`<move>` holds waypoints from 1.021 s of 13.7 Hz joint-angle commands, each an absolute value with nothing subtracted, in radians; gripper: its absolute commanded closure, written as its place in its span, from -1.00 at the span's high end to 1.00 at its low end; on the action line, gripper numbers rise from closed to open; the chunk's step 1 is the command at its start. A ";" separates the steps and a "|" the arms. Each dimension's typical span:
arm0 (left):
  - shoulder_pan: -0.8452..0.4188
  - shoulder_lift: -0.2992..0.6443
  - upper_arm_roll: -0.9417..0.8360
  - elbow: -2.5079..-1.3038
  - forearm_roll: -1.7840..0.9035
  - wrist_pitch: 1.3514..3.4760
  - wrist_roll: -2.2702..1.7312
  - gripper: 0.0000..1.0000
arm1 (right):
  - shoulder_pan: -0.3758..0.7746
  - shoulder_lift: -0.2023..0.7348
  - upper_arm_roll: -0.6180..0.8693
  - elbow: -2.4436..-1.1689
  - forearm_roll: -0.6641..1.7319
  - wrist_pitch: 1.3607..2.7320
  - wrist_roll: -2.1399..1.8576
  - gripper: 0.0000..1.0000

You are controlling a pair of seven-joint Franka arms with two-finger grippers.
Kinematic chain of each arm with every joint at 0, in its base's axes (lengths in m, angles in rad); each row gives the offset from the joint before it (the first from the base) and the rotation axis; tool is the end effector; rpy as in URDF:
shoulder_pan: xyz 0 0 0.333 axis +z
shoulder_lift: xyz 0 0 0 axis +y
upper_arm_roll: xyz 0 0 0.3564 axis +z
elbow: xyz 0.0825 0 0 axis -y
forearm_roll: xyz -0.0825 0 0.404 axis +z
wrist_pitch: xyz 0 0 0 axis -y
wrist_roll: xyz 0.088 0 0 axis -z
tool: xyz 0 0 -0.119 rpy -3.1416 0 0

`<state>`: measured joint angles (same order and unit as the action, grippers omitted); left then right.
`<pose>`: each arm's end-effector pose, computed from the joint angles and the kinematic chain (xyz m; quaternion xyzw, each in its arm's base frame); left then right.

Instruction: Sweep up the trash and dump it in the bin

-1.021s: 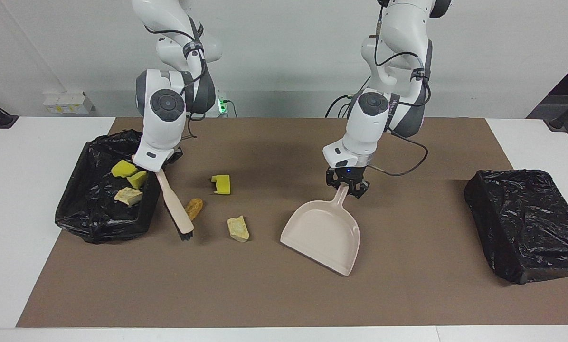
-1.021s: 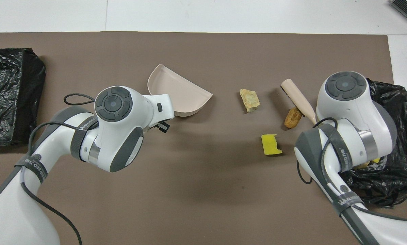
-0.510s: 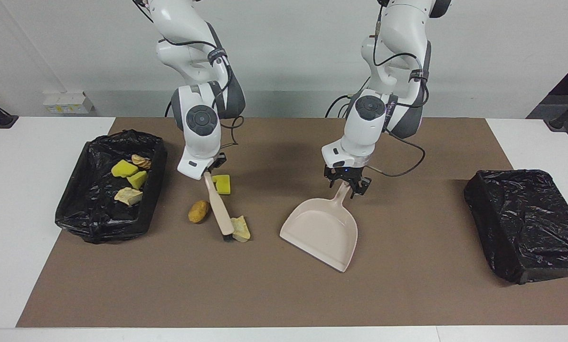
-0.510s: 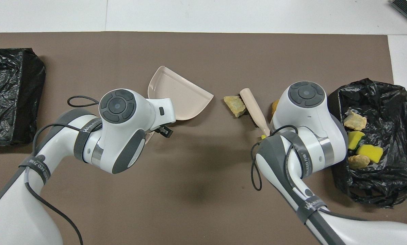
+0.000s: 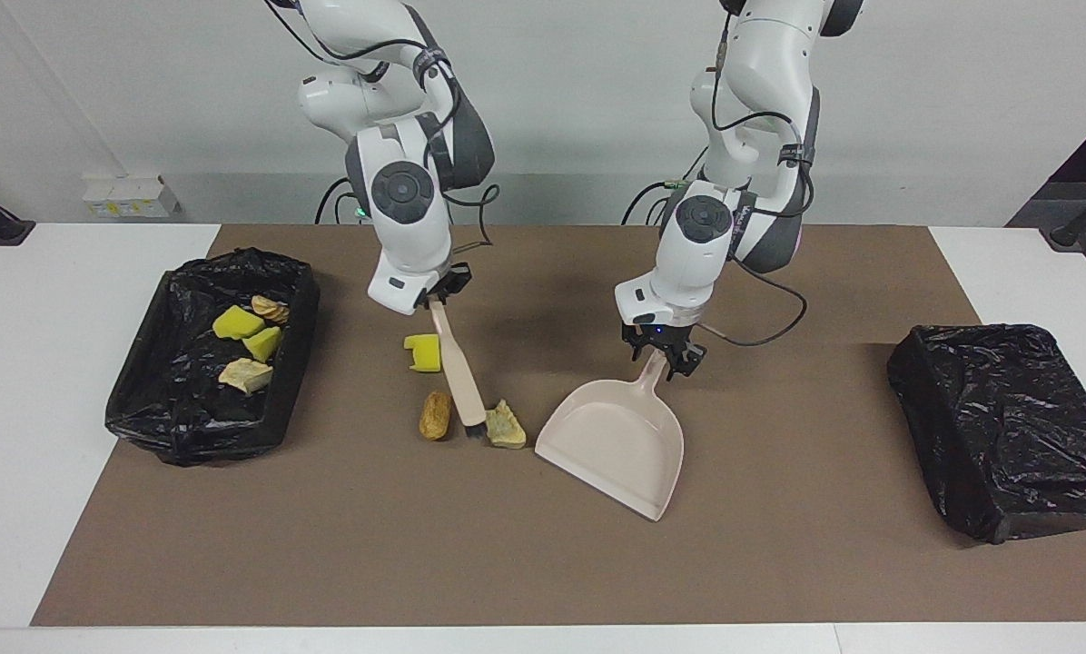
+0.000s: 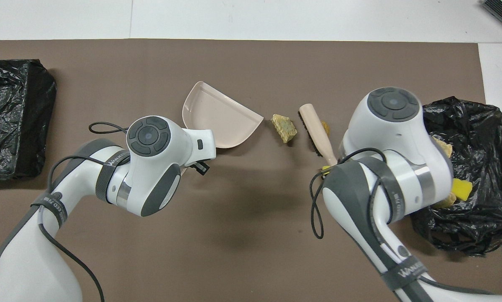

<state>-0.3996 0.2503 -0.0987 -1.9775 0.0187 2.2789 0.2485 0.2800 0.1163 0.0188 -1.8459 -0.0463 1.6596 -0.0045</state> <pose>0.5571 -0.2994 0.3628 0.9293 -0.3684 0.0254 0.0081 0.5529 0.1646 0.4599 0.9761 0.1548 -0.1459 0.0433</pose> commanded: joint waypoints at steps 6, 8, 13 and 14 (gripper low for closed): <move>-0.352 0.247 -0.089 -1.956 0.072 2.330 0.585 -1.00 | 0.175 0.115 0.034 -1.973 -0.307 1.833 -0.138 -1.00; -0.313 0.247 -0.087 -1.927 0.107 2.323 0.839 -1.00 | 0.210 0.123 0.037 -2.021 -0.252 1.850 -0.065 -1.00; -0.278 0.253 -0.089 -1.924 0.167 2.312 1.077 -1.00 | 0.290 0.123 0.037 -2.043 0.006 1.885 -0.002 -1.00; -0.279 0.256 -0.089 -1.924 0.169 2.312 1.078 -1.00 | 0.311 0.117 0.032 -2.036 -0.001 1.858 0.018 -1.00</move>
